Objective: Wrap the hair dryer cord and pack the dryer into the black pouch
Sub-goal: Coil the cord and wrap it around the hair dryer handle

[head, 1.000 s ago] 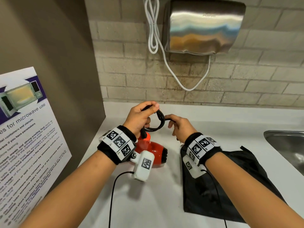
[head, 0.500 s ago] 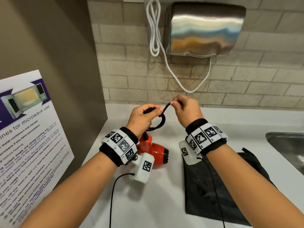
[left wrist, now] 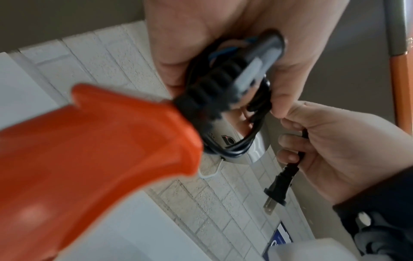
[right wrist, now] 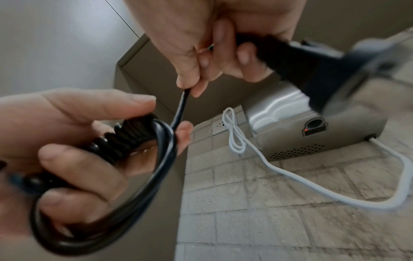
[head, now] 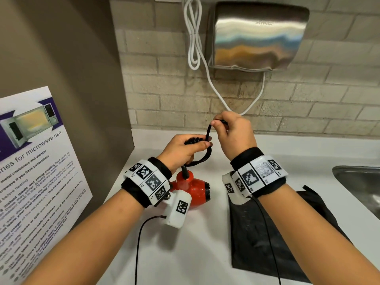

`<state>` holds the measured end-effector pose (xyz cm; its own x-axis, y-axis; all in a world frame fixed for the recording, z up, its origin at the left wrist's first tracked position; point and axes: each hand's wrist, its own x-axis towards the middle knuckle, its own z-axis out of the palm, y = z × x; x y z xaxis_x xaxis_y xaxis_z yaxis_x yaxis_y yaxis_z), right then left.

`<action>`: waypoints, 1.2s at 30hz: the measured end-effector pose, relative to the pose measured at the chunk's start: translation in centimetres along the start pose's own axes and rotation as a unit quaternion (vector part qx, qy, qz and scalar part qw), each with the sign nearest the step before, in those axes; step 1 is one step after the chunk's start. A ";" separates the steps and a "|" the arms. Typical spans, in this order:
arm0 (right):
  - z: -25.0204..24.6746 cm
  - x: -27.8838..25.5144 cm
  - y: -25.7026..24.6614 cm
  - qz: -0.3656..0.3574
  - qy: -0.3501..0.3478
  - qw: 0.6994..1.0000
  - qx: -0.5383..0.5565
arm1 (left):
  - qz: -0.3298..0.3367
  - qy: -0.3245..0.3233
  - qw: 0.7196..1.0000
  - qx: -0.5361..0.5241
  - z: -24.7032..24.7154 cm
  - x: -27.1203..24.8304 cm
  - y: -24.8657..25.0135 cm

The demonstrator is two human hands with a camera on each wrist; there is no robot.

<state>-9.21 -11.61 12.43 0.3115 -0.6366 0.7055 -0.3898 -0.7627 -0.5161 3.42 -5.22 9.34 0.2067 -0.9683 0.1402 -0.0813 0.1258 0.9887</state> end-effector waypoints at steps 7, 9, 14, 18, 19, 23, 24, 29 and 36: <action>0.3 -0.7 1.4 0.031 -0.106 0.993 0.038 | 0.010 0.121 0.991 -0.059 -1.2 0.4 0.0; 0.7 -1.5 2.4 0.048 -0.175 0.983 0.011 | 0.009 0.133 0.988 -0.079 -1.4 0.2 -0.1; 1.1 -2.5 3.7 0.084 -0.264 0.961 0.001 | -0.018 0.169 0.977 -0.132 -2.1 0.3 -0.4; 1.0 -2.4 2.8 0.094 -0.222 0.968 0.065 | -0.022 0.179 0.974 -0.138 -2.2 0.3 -0.7; 1.0 -2.3 2.4 0.087 -0.202 0.972 0.085 | -0.022 0.178 0.974 -0.140 -2.2 0.3 -0.7; 1.7 -2.1 0.8 0.060 -0.143 0.967 0.200 | -0.023 0.171 0.975 -0.140 -2.0 0.3 -0.6; 2.0 -2.2 0.6 0.057 -0.138 0.964 0.221 | -0.024 0.167 0.976 -0.141 -1.8 0.3 -0.5; 3.2 -2.4 0.2 0.000 -0.122 0.984 0.127 | -0.028 0.147 0.976 -0.157 -1.0 0.1 0.0; 3.9 -2.8 0.8 0.023 -0.086 0.994 0.068 | -0.035 0.062 0.986 -0.152 -0.3 -0.7 0.2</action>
<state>-7.06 -10.86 8.15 0.4447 -0.6722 0.5919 -0.2906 -0.7334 -0.6145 3.58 -4.49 9.41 0.3206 -0.9454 0.0586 0.2289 0.1374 0.9637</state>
